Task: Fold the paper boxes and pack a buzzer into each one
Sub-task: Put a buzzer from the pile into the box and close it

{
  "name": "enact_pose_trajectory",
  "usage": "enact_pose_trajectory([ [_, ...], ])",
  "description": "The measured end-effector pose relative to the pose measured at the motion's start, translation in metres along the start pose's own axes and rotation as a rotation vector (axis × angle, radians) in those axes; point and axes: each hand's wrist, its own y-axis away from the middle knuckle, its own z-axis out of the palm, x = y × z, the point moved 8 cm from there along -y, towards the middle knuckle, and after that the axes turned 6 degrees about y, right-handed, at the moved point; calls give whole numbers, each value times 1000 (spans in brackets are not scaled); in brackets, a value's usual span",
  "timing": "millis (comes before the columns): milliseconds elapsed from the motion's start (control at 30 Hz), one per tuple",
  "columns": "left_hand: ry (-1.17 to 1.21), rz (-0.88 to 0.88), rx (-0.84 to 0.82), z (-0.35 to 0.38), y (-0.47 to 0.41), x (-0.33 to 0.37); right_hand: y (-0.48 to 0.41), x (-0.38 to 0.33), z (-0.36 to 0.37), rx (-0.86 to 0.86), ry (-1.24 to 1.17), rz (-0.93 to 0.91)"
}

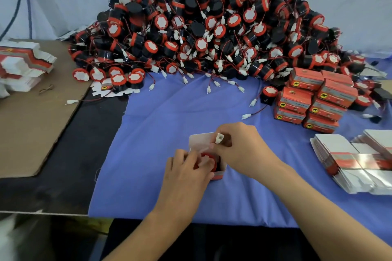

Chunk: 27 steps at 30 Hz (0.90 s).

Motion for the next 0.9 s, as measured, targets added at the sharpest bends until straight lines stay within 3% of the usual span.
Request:
enact_pose_trajectory([
  [167,32,-70,-63,12,8,-7,-1,-22,23,6,60,-116],
  [333,144,7,22,14,18,-12,2,-40,48,-68,148,-241],
  [433,437,-140,-81,33,25,-32,6,-39,59,-71,172,-245],
  [600,727,-137,77,29,30,-47,10,-30,65,-50,257,-281],
  [700,705,-64,216,20,38,-52,14,-30,69,-56,344,-348],
  [900,1010,-233,277,10,34,-67,18,-29,69,-129,418,-422],
])
